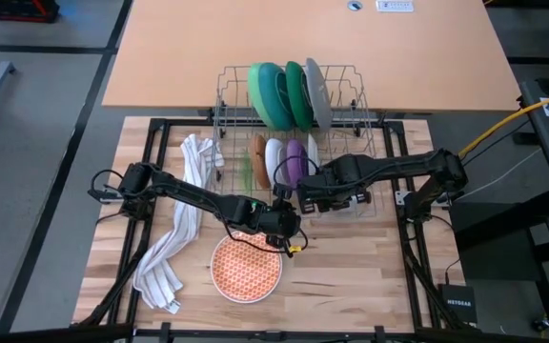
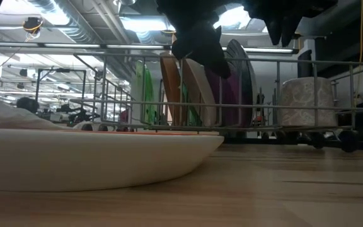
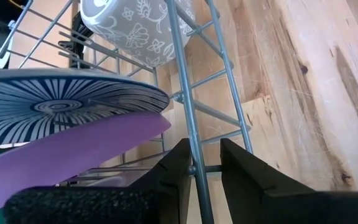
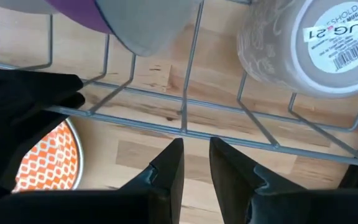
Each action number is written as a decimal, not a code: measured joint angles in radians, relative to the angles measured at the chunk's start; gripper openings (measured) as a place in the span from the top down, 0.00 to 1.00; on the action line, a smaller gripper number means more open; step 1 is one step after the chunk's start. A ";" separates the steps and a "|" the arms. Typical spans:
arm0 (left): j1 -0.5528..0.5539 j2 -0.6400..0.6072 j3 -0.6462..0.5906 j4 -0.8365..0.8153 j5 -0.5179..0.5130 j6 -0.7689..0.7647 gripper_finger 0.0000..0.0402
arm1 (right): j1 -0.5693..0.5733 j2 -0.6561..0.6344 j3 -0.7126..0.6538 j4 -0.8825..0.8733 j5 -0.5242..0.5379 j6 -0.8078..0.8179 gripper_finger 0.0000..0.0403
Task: Sort dishes
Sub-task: Put the orange plate into the dish rack
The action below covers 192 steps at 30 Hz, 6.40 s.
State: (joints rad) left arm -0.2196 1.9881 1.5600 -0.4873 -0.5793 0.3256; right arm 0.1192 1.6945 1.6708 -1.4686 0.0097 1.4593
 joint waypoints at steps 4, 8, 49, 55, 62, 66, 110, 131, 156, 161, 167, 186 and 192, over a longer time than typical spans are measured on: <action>-0.001 -0.005 0.000 0.000 0.005 0.001 0.83 | -0.001 -0.026 0.000 0.008 0.024 -0.001 0.80; 0.001 -0.005 0.000 -0.001 0.006 -0.025 0.83 | -0.001 -0.043 0.000 0.008 0.052 -0.002 0.80; -0.082 -0.073 0.000 0.009 -0.150 -0.080 0.44 | -0.002 -0.057 0.001 0.003 0.108 -0.058 0.80; -0.126 -0.156 0.001 -0.026 -0.150 -0.124 0.44 | -0.002 -0.057 0.001 0.002 0.112 -0.080 0.80; -0.239 -0.279 0.002 -0.281 -0.132 -0.342 0.44 | -0.001 -0.057 0.001 0.012 0.111 -0.079 0.80; -0.324 -0.315 0.002 -0.465 -0.099 -0.544 0.44 | 0.016 -0.057 0.001 0.068 0.115 -0.079 0.80; -0.640 -0.295 -0.541 -0.331 0.019 -1.196 0.44 | 0.392 0.340 -0.004 0.672 0.205 0.292 0.80; -0.616 -0.295 -0.541 -0.249 0.018 -0.860 0.44 | 0.384 0.369 -0.004 0.689 0.234 0.341 0.80; -0.584 -0.263 -0.538 -0.181 0.034 -0.577 0.44 | 0.349 0.385 -0.004 0.584 0.209 0.500 0.80; -0.557 -0.256 -0.538 -0.147 0.037 -0.525 0.44 | 0.334 0.412 -0.004 0.594 0.205 0.496 0.80; -0.522 -0.252 -0.539 -0.146 0.042 -0.506 0.44 | 0.329 0.424 -0.004 0.614 0.189 0.496 0.80; -0.470 -0.184 -0.538 -0.009 0.068 -0.345 0.44 | 0.330 0.425 -0.004 0.654 0.200 0.473 0.80; -0.447 -0.184 -0.540 0.021 0.081 -0.294 0.44 | 0.331 0.425 -0.005 0.677 0.190 0.473 0.80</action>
State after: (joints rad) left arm -0.6666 1.8044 1.0204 -0.4663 -0.4982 0.0317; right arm 0.4500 2.1197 1.6657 -0.7919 0.1994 1.9320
